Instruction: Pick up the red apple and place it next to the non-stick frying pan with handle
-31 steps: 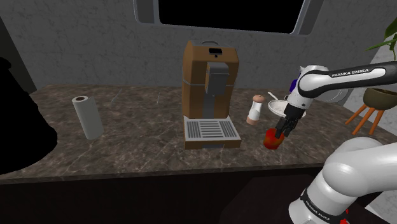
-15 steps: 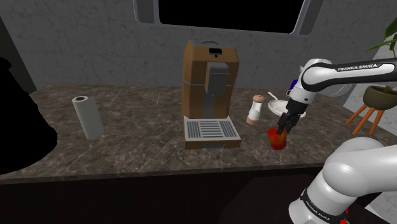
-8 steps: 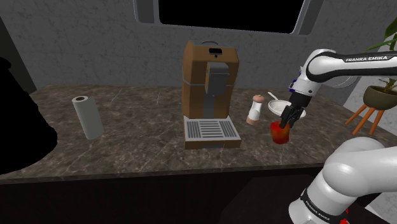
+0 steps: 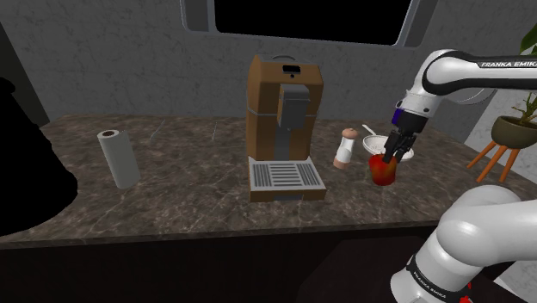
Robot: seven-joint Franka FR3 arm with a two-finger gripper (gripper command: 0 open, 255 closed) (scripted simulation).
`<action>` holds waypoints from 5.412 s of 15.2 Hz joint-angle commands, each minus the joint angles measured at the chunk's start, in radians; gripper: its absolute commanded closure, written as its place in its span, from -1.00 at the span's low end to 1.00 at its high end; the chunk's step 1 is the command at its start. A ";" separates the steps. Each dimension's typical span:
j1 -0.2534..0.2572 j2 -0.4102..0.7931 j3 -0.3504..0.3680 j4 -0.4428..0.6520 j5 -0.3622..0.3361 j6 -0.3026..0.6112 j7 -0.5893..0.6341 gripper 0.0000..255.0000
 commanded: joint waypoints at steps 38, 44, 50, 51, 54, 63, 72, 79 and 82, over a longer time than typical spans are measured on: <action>0.227 0.609 -0.731 0.828 -0.020 -0.243 -0.651 1.00; 0.053 1.022 -0.819 0.944 0.281 -0.248 -0.982 1.00; 0.059 1.026 -0.815 0.865 0.286 -0.168 -0.990 1.00; 0.058 1.028 -0.814 0.853 0.288 -0.156 -0.992 1.00; 0.054 1.039 -0.810 0.819 0.298 -0.118 -1.002 1.00; 0.022 1.094 -0.782 0.729 0.348 -0.013 -1.046 1.00; -0.028 1.168 -0.733 0.659 0.417 0.082 -1.101 1.00; -0.044 1.190 -0.716 0.643 0.439 0.107 -1.117 1.00; -0.044 1.191 -0.717 0.643 0.439 0.107 -1.117 1.00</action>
